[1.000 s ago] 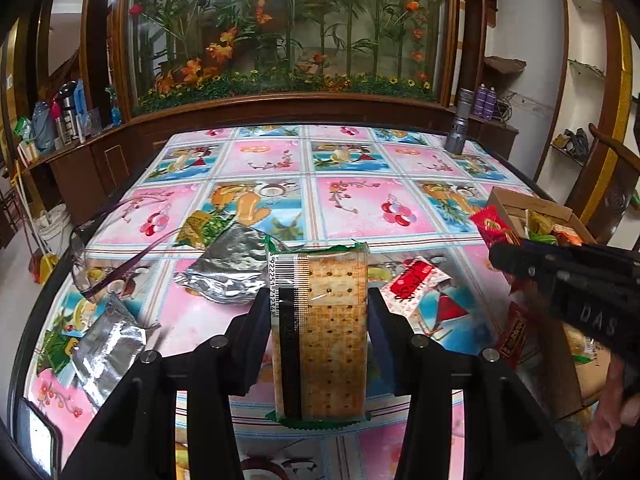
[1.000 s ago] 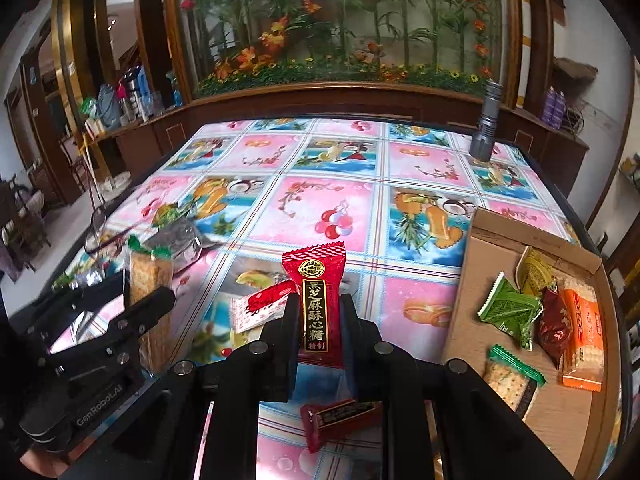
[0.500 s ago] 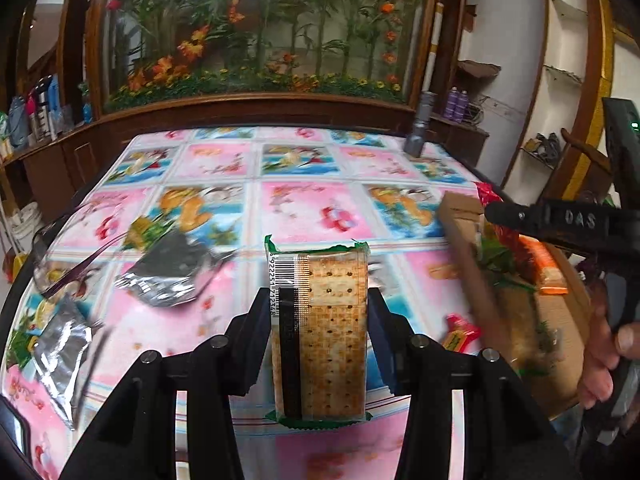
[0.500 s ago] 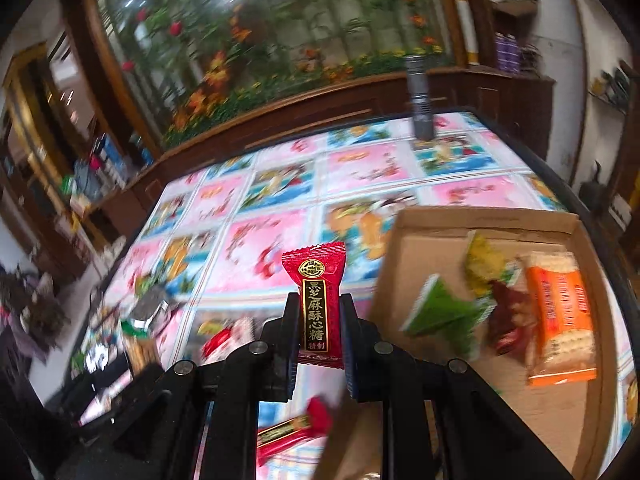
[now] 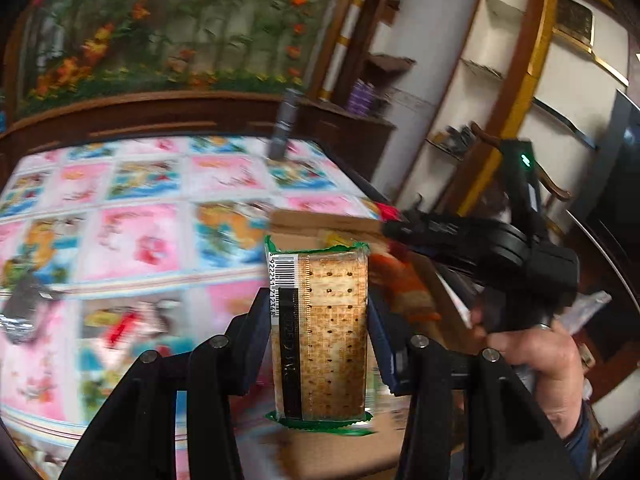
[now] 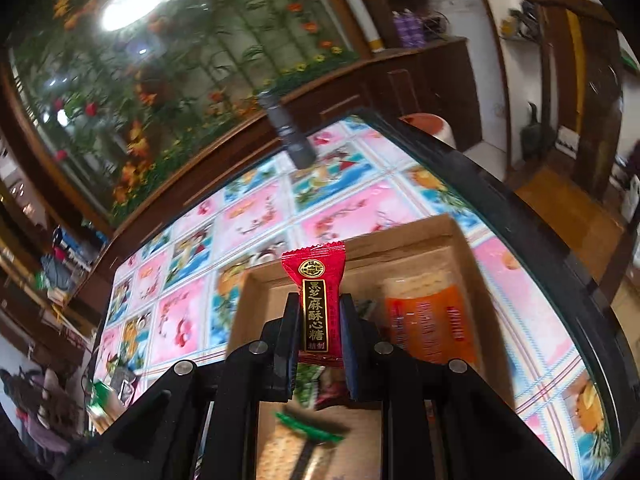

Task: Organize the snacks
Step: 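Lower the cracker pack into the tray while right tool drops the red candy there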

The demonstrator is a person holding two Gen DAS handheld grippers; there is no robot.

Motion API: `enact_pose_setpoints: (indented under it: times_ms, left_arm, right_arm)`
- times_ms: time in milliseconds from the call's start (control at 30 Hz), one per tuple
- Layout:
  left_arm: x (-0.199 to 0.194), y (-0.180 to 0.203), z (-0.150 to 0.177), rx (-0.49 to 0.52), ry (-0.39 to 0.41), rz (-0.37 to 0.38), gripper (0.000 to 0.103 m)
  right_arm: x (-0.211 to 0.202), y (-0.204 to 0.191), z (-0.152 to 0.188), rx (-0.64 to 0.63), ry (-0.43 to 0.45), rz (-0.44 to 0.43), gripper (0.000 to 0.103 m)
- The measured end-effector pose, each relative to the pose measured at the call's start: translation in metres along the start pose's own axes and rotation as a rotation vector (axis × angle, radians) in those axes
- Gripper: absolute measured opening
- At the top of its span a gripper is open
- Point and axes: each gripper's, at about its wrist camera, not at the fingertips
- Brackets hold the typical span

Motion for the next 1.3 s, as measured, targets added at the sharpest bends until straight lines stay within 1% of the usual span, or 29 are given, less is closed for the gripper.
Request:
enact_pose_setpoints:
  times_ms: [67,200,367,500,633,700,867,967,1033,1133,1200,1300]
  left_arm:
    - [0.013,0.011,0.004,0.007,-0.027,0.024,0.045]
    - [0.033,0.023,0.013,0.031,-0.068,0.022,0.045]
    - [0.042,0.022,0.023,0.031,-0.098,0.039,0.045]
    - [0.043,0.027,0.029,0.050,-0.115,0.046,0.045]
    - [0.042,0.026,0.030,0.053,-0.124,0.074,0.045]
    - [0.041,0.026,0.030,0.054,-0.130,0.089,0.045]
    - [0.034,0.027,0.029,0.068,-0.142,0.179,0.046]
    - [0.020,0.027,0.028,0.087,-0.125,0.203,0.046]
    - [0.008,0.024,0.026,0.097,-0.095,0.197,0.047]
    - [-0.008,0.012,0.023,0.090,-0.049,0.157,0.050]
    - [-0.017,-0.002,0.021,0.082,-0.024,0.104,0.050]
    - [-0.023,-0.020,0.021,0.073,-0.016,0.031,0.050]
  right_arm:
    - [0.003,0.006,-0.001,0.008,-0.010,0.021,0.019]
    - [0.014,0.010,0.001,-0.006,-0.057,0.068,0.019]
    - [0.024,0.007,0.006,-0.033,-0.089,0.092,0.019]
    - [0.031,0.010,0.009,-0.026,-0.117,0.114,0.021]
    - [0.031,0.010,0.009,-0.022,-0.112,0.132,0.022]
    - [0.029,0.011,0.009,-0.011,-0.113,0.127,0.026]
    - [0.024,0.012,0.006,0.002,-0.094,0.125,0.029]
    - [0.018,0.014,0.003,0.022,-0.070,0.122,0.032]
    - [0.013,0.013,0.001,0.031,-0.051,0.091,0.032]
    - [0.006,0.004,0.000,0.002,-0.015,0.050,0.032]
    - [0.004,-0.009,0.003,-0.038,-0.003,0.027,0.032]
    - [0.006,-0.024,0.010,-0.090,-0.013,0.005,0.032]
Point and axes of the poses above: each gripper's, at about its wrist camera, not at the fingertips, and x roughly the way its jaws point, y to its right, z to its underside, and after that the axes turned 2 degrees about x, right-handed
